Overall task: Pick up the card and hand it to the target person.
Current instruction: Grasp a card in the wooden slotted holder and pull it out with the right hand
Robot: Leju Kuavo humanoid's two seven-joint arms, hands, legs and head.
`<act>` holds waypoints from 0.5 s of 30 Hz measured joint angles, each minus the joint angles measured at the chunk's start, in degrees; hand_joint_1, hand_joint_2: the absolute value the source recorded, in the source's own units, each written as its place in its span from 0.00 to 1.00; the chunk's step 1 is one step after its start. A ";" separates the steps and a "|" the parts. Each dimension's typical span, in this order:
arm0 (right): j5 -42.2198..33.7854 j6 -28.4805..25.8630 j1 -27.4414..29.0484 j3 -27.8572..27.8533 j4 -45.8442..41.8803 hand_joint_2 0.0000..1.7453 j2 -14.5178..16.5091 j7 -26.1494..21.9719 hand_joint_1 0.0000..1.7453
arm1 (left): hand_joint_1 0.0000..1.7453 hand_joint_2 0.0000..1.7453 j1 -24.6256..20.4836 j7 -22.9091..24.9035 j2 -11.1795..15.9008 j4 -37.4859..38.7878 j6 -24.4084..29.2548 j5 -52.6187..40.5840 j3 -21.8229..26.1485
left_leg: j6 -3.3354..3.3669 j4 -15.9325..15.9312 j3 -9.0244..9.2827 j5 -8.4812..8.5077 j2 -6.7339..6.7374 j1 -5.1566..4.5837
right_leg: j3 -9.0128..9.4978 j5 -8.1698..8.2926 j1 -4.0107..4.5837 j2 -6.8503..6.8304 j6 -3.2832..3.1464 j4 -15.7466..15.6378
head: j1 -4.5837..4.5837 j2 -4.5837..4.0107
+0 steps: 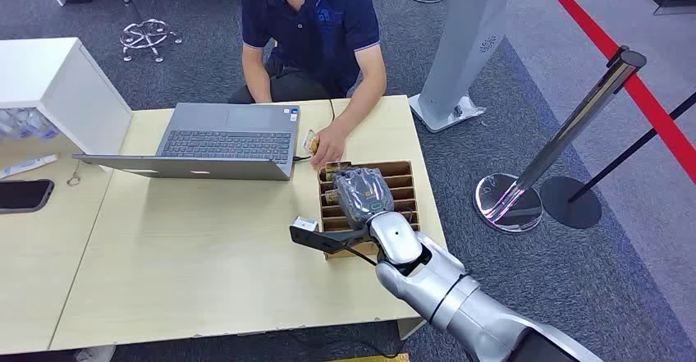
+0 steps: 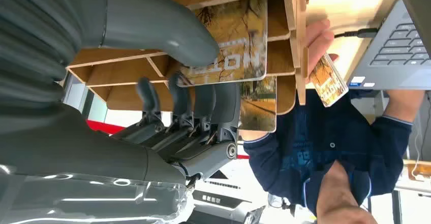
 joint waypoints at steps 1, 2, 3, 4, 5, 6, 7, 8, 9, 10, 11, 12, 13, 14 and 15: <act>0.01 -0.05 0.00 0.00 0.00 1.00 0.00 -0.02 1.00 | 0.00 1.00 0.00 0.00 0.00 0.00 0.00 -0.01 0.00 | 0.00 0.00 0.00 0.00 0.00 0.00 | 0.00 0.00 0.00 0.00 0.00 0.00 | 0.00 0.00; 0.03 -0.11 0.00 0.00 -0.01 1.00 0.00 -0.04 1.00 | 0.00 1.00 0.00 0.00 0.00 -0.02 0.00 -0.02 0.00 | 0.00 0.00 0.00 0.00 0.00 0.00 | 0.00 0.00 0.00 0.00 0.00 0.00 | 0.00 0.00; 0.05 -0.23 0.00 -0.01 -0.02 1.00 0.00 -0.09 1.00 | 0.00 1.00 0.00 0.00 0.00 -0.05 -0.01 -0.04 0.00 | 0.00 0.00 0.00 0.00 0.00 0.00 | 0.00 0.00 0.00 0.00 0.00 0.00 | -0.01 0.00; 0.09 -0.38 0.00 -0.01 -0.06 1.00 0.00 -0.15 1.00 | 0.00 1.00 0.00 0.00 0.00 -0.08 -0.01 -0.09 0.00 | 0.00 0.00 0.01 0.00 0.00 0.00 | 0.00 0.00 0.00 0.00 0.00 0.00 | -0.01 0.00; 0.14 -0.57 0.01 -0.01 -0.14 1.00 0.00 -0.20 1.00 | 0.00 1.00 0.00 0.00 0.00 -0.10 -0.03 -0.16 0.00 | 0.00 0.00 0.01 0.00 0.00 0.00 | 0.01 0.00 0.00 0.00 0.00 0.00 | -0.01 0.00; 0.21 -0.79 0.03 -0.01 -0.28 1.00 0.00 -0.25 1.00 | 0.00 1.00 0.00 0.00 0.00 -0.11 -0.04 -0.25 0.00 | 0.00 0.00 0.01 0.00 0.00 0.00 | 0.01 0.01 0.00 0.00 0.01 0.00 | -0.01 0.00; 0.33 -1.02 0.07 -0.01 -0.47 1.00 -0.01 -0.29 1.00 | 0.00 1.00 0.00 0.00 0.00 -0.11 -0.05 -0.33 0.00 | 0.00 0.00 0.02 0.00 0.00 0.00 | 0.01 0.01 0.00 0.00 0.01 0.00 | -0.01 0.00; 0.50 -1.24 0.15 -0.01 -0.69 1.00 -0.01 -0.31 1.00 | 0.00 1.00 0.00 0.00 0.00 -0.11 -0.07 -0.37 -0.01 | 0.00 0.00 0.02 0.00 0.00 0.00 | 0.01 0.01 0.00 0.00 0.01 0.00 | -0.01 0.00; 0.73 -1.47 0.23 -0.01 -0.98 1.00 -0.03 -0.32 1.00 | 0.00 1.00 0.00 0.00 0.00 -0.11 -0.08 -0.39 -0.01 | 0.00 0.00 0.02 0.00 0.00 0.00 | 0.01 0.02 0.00 0.00 0.01 0.00 | -0.01 0.00; 0.96 -1.68 0.31 -0.02 -1.33 1.00 -0.06 -0.32 1.00 | 0.00 1.00 0.00 0.00 0.00 -0.11 -0.09 -0.39 -0.02 | 0.00 0.00 0.02 0.00 0.00 0.00 | 0.01 0.02 0.00 0.00 0.01 0.00 | -0.01 0.00; 1.17 -1.82 0.41 -0.06 -1.86 1.00 -0.11 -0.27 1.00 | 0.00 1.00 0.01 0.00 0.00 -0.11 -0.11 -0.40 -0.02 | 0.00 0.00 0.02 0.00 0.00 0.00 | 0.01 0.02 0.00 0.00 0.01 0.00 | -0.01 0.00; 1.39 -1.91 0.55 -0.16 -2.62 1.00 -0.19 -0.19 1.00 | 0.00 1.00 0.01 0.00 0.00 -0.11 -0.14 -0.40 -0.02 | 0.00 0.00 0.02 0.00 0.00 0.00 | 0.00 0.02 0.00 0.00 0.01 0.00 | -0.01 0.00; 1.62 -1.92 0.71 -0.34 -3.57 1.00 -0.30 -0.09 1.00 | 0.00 1.00 0.01 0.00 0.00 -0.11 -0.18 -0.41 -0.02 | 0.00 0.00 0.02 0.00 0.00 0.00 | 0.00 0.02 0.00 0.00 0.01 0.00 | -0.01 0.00; 1.90 -1.88 0.89 -0.55 -4.78 1.00 -0.44 0.01 1.00 | 0.00 1.00 0.02 0.00 0.00 -0.11 -0.22 -0.41 -0.02 | 0.00 0.00 0.02 0.00 0.00 0.00 | 0.00 0.02 0.00 0.01 0.01 0.00 | -0.01 0.00; 2.24 -1.85 1.04 -0.77 -6.09 1.00 -0.61 0.14 1.00 | 0.00 1.00 0.02 0.00 0.00 -0.11 -0.27 -0.41 -0.02 | 0.00 0.00 0.02 0.00 0.01 0.00 | 0.00 0.01 0.00 0.01 0.01 0.00 | -0.01 0.00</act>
